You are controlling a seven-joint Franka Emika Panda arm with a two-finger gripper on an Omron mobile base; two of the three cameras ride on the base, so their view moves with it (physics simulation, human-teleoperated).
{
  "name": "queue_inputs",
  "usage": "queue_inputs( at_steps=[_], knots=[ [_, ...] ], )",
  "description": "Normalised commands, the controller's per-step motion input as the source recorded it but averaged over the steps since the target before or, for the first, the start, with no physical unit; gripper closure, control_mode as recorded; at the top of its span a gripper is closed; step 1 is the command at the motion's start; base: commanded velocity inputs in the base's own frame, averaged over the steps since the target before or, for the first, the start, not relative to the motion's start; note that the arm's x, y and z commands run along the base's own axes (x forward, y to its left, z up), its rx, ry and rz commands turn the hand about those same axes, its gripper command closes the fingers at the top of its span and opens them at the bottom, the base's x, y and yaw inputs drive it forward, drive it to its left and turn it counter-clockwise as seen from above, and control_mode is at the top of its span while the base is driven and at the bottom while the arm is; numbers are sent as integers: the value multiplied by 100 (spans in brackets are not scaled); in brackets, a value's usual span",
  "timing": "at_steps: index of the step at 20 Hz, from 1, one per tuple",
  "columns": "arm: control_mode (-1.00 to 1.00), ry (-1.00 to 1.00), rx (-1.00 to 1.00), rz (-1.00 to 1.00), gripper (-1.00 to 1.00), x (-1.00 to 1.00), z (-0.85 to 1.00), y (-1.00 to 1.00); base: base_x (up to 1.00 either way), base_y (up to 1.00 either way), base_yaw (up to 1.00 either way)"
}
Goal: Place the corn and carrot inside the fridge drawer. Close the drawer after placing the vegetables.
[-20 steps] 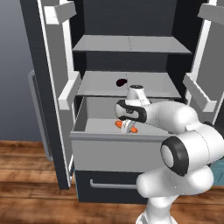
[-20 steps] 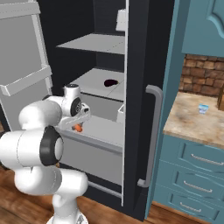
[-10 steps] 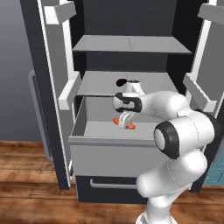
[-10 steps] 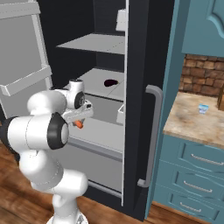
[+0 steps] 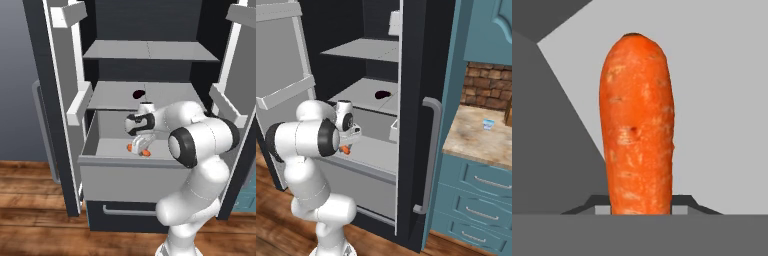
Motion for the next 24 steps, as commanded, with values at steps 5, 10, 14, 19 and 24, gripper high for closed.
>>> queue_inputs(
  at_steps=[5, 10, 14, 19, 24],
  knots=[
    [-100, 0, 0, 0, 100, -4, -67, 8, 0, 0, 0],
    [-100, 0, 0, -1, -100, -25, -60, 12, 0, 0, 0],
    [-100, -2, 0, -9, -100, -21, -4, 3, 0, 0, 0],
    [-100, -4, -2, -14, -100, 23, 79, 6, 0, 0, 0],
    [-100, -15, -5, -14, -100, -15, 100, 15, 0, 0, 0]
  ],
)
